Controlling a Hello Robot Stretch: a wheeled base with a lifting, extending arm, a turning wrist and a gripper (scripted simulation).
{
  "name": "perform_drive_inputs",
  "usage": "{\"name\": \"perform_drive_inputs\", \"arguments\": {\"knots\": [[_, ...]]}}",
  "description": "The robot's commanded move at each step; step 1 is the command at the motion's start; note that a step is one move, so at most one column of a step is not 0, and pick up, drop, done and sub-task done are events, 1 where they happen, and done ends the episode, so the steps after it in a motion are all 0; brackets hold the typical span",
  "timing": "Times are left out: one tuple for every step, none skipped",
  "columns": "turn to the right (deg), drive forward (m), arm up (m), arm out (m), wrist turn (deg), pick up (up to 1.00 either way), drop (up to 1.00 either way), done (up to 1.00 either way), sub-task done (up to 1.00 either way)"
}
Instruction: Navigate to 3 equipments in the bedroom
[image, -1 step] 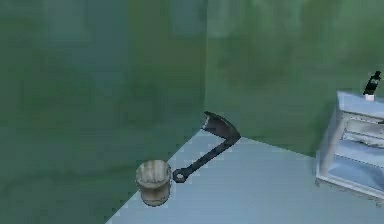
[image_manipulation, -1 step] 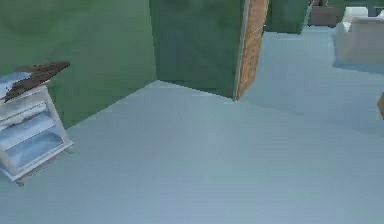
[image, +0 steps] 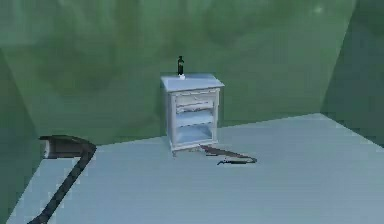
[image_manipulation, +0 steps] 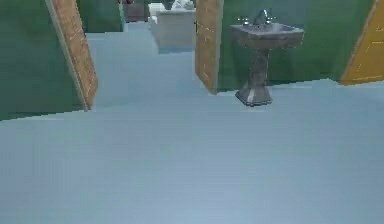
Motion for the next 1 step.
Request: {"name": "perform_drive_inputs", "arguments": {"knots": [[45.0, 0.0, 0.0, 0.0, 0.0, 0.0, 0.0, 0.0, 0.0]]}}
